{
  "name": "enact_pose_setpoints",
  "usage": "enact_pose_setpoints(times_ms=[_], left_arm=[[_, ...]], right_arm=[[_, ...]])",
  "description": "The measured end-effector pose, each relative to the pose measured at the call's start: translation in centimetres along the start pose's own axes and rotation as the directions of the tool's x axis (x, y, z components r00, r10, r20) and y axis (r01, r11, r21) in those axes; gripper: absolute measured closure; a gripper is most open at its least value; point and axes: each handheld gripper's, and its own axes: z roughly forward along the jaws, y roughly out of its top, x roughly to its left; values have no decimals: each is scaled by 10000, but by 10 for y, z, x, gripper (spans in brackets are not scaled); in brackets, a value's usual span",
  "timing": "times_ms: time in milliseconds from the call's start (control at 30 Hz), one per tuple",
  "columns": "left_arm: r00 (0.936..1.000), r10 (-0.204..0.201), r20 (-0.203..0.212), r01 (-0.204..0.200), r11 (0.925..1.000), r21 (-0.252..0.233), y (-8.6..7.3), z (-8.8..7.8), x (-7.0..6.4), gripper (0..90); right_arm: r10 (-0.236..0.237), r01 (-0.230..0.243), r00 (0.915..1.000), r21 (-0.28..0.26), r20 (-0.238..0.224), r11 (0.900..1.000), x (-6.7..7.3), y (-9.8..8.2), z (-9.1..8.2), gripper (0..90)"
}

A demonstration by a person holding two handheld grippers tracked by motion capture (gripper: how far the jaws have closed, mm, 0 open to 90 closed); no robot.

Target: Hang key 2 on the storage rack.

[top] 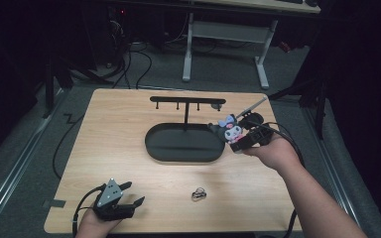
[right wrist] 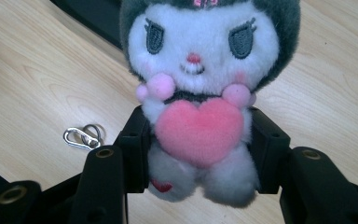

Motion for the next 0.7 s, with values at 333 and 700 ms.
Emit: enact_pose_setpoints(times_ms=[333, 700], left_arm=[[10000, -47, 12, 47, 10000, -5, 0, 0, 1, 303], [10000, -24, 35, 24, 10000, 13, -1, 0, 1, 302]], right_arm=[[108, -104, 9998, -234, 173, 9997, -4, 19, -8, 515], [64, -50, 9994, -424, 326, 9991, -4, 35, -17, 514]])
